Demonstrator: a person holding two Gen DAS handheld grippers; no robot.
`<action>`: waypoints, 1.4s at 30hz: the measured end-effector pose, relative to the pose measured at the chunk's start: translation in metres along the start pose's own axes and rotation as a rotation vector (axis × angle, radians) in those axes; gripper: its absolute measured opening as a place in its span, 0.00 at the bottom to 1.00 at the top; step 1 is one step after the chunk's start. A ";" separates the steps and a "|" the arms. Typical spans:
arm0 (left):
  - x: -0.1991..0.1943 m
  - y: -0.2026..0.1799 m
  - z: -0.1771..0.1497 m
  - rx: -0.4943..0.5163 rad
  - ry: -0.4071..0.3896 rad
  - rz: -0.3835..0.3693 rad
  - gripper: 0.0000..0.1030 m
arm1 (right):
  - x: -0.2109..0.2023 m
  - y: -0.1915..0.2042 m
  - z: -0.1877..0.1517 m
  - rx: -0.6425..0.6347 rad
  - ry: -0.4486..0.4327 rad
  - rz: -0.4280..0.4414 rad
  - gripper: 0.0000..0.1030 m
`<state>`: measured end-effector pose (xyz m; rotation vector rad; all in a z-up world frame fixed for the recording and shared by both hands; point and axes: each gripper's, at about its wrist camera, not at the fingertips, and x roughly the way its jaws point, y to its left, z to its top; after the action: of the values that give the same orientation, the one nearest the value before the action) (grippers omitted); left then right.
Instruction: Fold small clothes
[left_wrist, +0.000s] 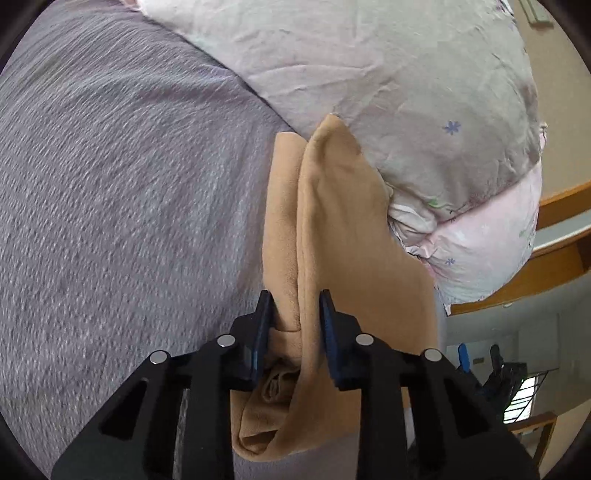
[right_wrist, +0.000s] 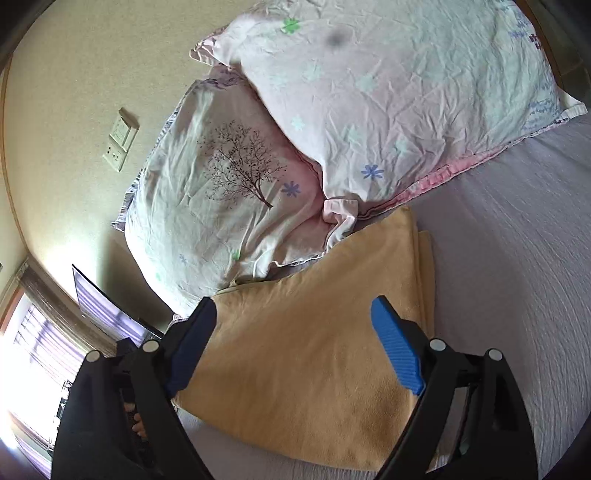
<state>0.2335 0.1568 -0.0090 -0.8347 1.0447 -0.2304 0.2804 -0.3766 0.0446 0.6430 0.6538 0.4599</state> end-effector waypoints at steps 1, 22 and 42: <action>-0.003 -0.004 0.000 0.005 -0.010 0.025 0.29 | -0.001 -0.002 0.002 -0.001 -0.004 0.013 0.83; 0.003 -0.068 0.009 0.047 -0.031 -0.134 0.18 | -0.014 -0.041 -0.010 0.084 -0.095 0.155 0.84; 0.124 -0.258 -0.087 0.445 0.223 -0.329 0.52 | -0.053 -0.061 -0.006 0.102 -0.041 0.101 0.66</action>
<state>0.2777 -0.1286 0.0688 -0.5776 1.0049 -0.8198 0.2498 -0.4483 0.0216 0.7830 0.6111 0.5085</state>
